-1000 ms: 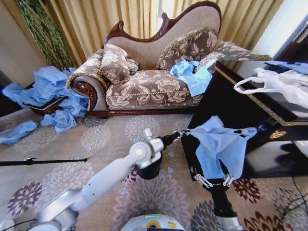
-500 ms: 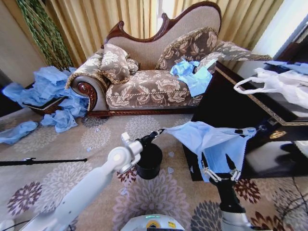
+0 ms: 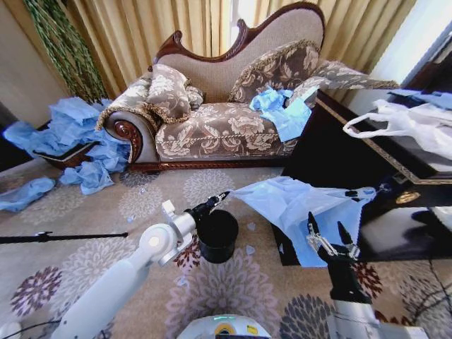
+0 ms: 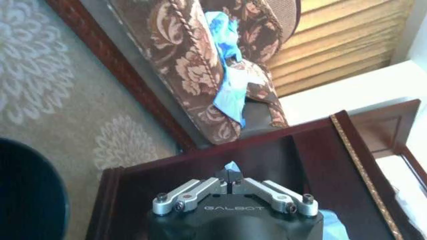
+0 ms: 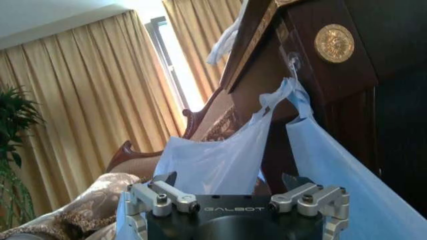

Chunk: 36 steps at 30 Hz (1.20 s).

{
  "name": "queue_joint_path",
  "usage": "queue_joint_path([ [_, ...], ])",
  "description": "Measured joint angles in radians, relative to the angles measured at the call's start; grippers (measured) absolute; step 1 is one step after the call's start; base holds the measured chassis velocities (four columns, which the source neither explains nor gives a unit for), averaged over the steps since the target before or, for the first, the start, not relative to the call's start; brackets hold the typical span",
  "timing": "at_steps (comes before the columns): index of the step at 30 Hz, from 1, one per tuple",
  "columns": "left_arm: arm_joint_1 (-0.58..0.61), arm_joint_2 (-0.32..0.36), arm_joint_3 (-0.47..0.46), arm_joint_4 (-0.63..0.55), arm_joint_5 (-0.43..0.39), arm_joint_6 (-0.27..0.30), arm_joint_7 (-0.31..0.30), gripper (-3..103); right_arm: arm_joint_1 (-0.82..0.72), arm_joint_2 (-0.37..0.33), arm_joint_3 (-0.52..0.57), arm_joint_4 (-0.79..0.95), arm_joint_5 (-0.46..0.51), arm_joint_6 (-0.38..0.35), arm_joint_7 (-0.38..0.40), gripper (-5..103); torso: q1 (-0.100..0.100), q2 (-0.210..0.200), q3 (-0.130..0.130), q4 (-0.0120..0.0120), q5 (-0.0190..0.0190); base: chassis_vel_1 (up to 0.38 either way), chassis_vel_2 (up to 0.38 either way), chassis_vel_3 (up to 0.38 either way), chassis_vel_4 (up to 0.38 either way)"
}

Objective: Place a garbage bag over the trash bin.

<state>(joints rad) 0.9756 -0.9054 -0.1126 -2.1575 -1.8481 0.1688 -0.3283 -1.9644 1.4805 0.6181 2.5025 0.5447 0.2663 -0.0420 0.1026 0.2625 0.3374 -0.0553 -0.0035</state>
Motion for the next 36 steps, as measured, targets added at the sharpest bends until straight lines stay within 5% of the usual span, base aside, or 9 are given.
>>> queue_joint_path([
  [12, 0.080, 0.020, -0.074, -0.029, 0.023, -0.007, 0.021, 0, -0.005, 0.023, -0.011, -0.012, -0.038, 0.036, -0.030, 100, 0.000, 0.000, 0.000, 0.0000, -0.0001, 0.000, 0.000, 0.000, 0.000],
  [27, 0.232, 0.071, -0.324, -0.066, -0.064, -0.014, 0.016, 0, 0.000, 0.022, -0.032, -0.052, -0.089, 0.042, -0.036, 100, 0.000, 0.000, 0.000, 0.0001, 0.0000, 0.000, 0.000, 0.000, 0.000],
  [36, 0.259, 0.075, -0.348, -0.087, -0.069, -0.017, 0.016, 0, 0.001, 0.026, -0.042, -0.063, -0.106, 0.049, -0.041, 100, 0.000, 0.000, 0.000, 0.0000, 0.0000, 0.000, 0.000, 0.000, 0.000],
])
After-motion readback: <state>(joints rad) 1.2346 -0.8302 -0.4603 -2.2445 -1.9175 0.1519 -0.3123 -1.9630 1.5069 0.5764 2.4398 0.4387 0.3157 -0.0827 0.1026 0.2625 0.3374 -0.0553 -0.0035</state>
